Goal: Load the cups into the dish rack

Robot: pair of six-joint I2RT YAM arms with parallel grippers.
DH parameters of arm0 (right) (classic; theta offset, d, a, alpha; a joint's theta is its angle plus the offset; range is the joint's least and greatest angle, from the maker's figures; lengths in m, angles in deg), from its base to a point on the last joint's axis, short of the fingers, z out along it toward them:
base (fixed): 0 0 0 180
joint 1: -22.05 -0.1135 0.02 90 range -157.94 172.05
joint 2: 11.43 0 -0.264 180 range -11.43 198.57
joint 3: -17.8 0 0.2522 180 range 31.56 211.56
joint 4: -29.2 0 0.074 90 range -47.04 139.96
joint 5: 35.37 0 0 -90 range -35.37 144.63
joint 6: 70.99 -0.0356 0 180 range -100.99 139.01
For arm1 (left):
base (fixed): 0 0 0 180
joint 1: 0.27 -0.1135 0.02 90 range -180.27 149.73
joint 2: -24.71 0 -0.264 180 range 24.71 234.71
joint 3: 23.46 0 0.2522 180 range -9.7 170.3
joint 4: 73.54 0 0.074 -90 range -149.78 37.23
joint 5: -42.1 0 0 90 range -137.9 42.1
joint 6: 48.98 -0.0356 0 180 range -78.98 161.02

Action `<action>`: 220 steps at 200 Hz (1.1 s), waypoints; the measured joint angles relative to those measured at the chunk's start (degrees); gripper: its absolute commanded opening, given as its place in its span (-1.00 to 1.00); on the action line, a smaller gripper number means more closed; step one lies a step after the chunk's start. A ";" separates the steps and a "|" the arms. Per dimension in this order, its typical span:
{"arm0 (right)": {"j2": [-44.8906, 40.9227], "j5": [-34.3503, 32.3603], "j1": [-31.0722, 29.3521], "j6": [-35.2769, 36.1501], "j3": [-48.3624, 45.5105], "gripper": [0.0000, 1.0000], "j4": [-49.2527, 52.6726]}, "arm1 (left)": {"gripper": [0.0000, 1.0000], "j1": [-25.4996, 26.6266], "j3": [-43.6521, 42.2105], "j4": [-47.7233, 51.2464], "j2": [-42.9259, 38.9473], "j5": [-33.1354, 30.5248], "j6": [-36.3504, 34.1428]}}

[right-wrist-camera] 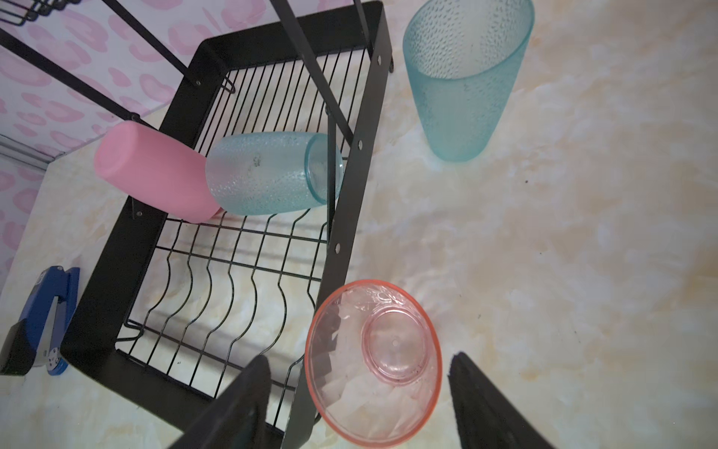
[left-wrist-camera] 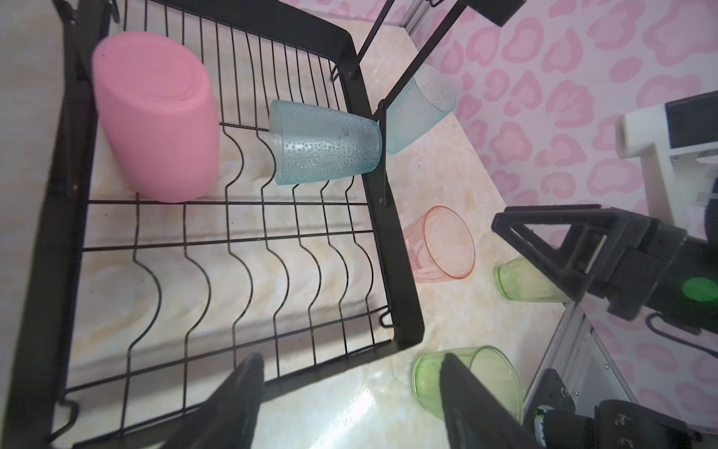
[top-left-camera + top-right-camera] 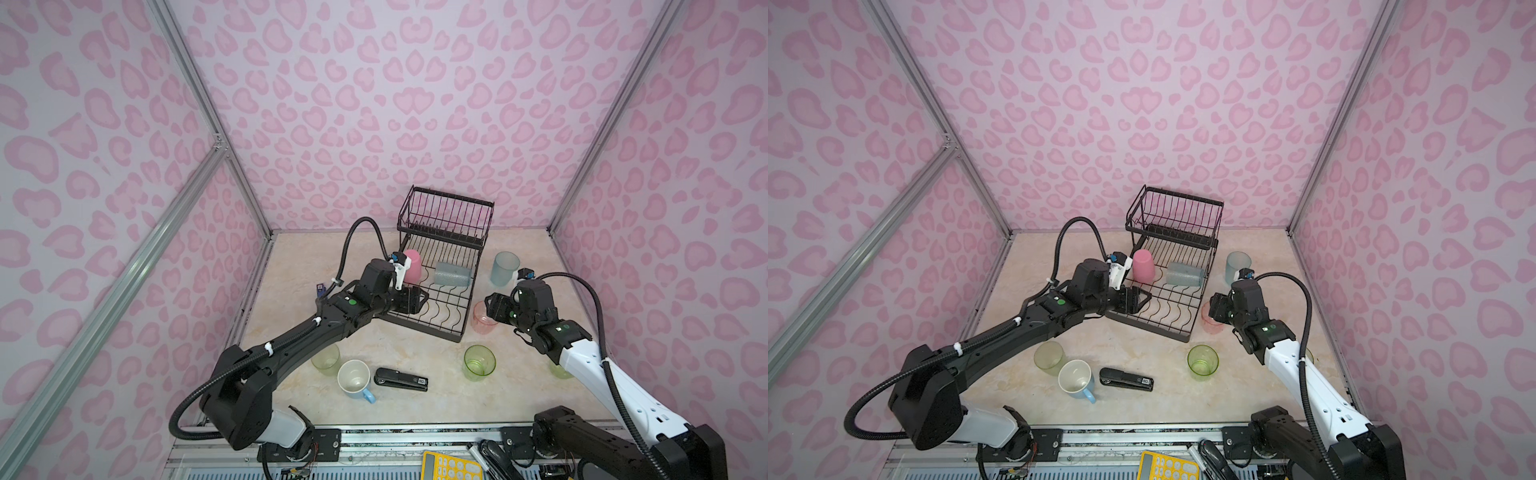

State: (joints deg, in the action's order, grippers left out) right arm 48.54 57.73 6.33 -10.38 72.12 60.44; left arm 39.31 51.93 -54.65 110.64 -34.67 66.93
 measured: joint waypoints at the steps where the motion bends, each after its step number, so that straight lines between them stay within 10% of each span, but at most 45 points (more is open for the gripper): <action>1: 0.02 0.13 0.02 0.00 -0.07 0.44 -0.02 | 0.48 0.04 0.00 -0.17 0.15 -0.02 0.00; 90: -0.66 4.04 1.64 0.46 -3.23 0.44 -5.25 | 0.47 1.68 -1.14 -27.45 17.18 -3.76 1.01; 220: -2.03 5.46 1.81 0.63 -4.76 0.44 -8.57 | 0.48 0.02 10.01 -31.26 30.45 -3.85 -0.04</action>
State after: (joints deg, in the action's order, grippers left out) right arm 46.50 63.19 8.14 -9.75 67.35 51.87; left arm 39.33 61.94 -85.90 141.09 -38.52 66.89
